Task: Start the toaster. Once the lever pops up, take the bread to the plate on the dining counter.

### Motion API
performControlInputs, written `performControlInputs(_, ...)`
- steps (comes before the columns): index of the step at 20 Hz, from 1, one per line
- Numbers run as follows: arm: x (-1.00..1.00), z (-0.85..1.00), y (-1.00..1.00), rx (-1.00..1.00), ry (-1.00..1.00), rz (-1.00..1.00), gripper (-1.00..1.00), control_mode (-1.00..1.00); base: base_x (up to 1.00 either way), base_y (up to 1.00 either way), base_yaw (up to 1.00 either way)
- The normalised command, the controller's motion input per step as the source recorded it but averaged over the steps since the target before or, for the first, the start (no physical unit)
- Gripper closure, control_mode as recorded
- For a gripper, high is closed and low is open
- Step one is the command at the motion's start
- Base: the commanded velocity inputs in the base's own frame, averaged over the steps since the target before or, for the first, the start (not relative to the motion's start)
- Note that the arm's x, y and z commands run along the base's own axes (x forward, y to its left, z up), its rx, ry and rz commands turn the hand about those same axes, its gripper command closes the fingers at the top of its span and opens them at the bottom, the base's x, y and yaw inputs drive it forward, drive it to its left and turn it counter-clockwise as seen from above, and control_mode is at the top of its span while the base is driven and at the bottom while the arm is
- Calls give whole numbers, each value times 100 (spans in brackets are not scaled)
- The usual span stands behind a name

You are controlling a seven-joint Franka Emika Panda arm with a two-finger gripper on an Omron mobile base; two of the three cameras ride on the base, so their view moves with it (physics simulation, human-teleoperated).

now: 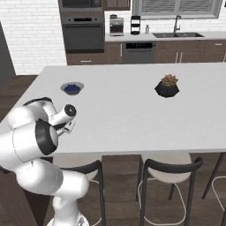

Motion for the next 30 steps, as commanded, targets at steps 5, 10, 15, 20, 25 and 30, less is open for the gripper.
performControlInputs(5, 6, -20, 8, -3, -2, 0, -100, -100, 0, 0, 0)
performControlInputs(10, -7, -2, 0, -1, -5, 0, -100, -100, 0, 0, 0)
performControlInputs(15, -23, 3, 0, 0, -9, 0, -100, -100, 0, 0, 0)
performControlInputs(20, -18, 21, 0, 0, -7, 0, -100, -100, 0, 0, 0)
performControlInputs(25, -10, 31, -2, 0, -4, 0, -100, -100, 0, 0, 0)
performControlInputs(30, -34, 44, -3, 0, 0, 0, -100, -100, 0, 0, 0)
